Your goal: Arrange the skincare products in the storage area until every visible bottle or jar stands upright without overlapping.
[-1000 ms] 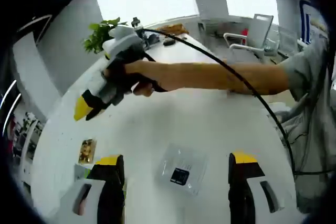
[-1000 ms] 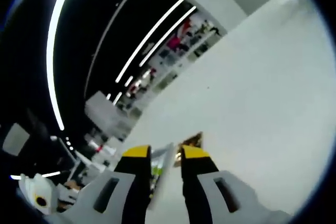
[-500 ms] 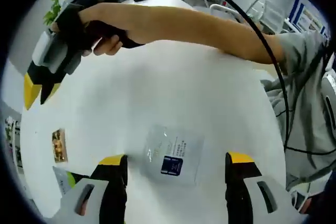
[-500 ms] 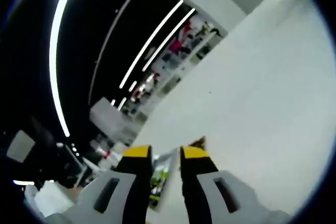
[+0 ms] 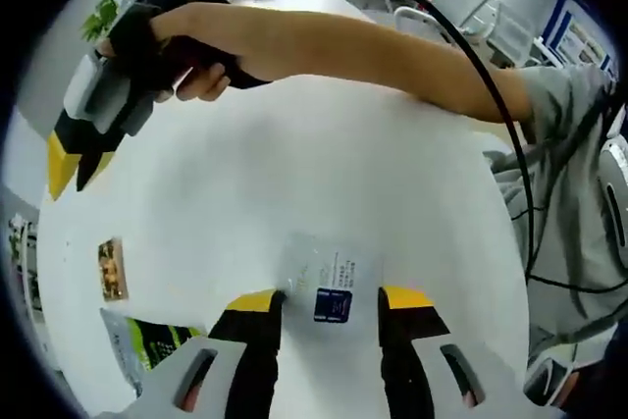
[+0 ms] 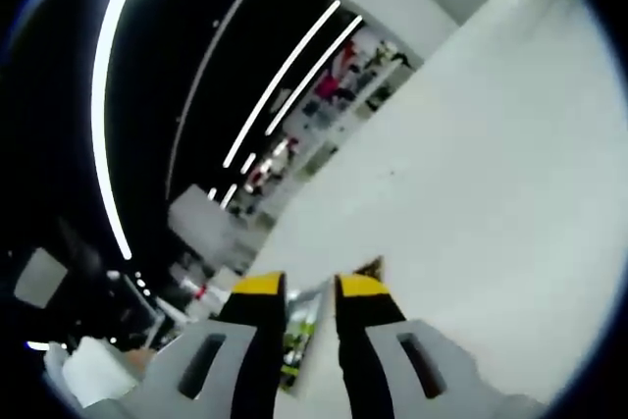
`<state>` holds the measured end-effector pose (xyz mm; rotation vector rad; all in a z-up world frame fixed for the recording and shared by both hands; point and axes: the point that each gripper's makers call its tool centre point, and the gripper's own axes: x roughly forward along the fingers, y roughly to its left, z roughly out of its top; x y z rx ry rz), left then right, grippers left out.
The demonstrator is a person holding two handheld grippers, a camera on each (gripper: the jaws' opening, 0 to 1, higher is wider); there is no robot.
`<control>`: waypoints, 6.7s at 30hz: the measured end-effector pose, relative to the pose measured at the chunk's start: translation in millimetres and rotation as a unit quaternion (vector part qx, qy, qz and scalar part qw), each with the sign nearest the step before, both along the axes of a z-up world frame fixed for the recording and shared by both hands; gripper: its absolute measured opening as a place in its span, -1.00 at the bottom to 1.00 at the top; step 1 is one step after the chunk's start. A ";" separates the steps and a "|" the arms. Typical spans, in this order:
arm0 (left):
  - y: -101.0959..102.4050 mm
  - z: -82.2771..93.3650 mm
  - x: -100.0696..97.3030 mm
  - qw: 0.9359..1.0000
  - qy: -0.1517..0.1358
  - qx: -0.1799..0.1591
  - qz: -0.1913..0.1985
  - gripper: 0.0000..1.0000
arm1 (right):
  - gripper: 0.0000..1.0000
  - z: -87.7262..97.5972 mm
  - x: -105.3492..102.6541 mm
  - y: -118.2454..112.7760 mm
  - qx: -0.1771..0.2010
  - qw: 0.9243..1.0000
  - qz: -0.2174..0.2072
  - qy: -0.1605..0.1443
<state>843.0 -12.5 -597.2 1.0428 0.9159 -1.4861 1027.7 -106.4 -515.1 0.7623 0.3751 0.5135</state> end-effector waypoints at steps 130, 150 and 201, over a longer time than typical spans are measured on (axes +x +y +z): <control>76.9 28.1 32.4 0.977 -0.067 -0.118 0.165 -0.15 | -0.86 -72.5 -31.1 13.4 -0.157 0.972 0.112 0.131; 72.2 23.7 28.9 0.979 -0.074 -0.112 0.152 -0.15 | -0.68 -74.4 -22.3 54.6 -0.378 0.918 0.118 -0.026; 71.0 22.6 27.2 0.979 -0.074 -0.116 0.147 -0.18 | -0.25 -59.1 -15.2 36.7 -0.391 0.910 0.109 -0.084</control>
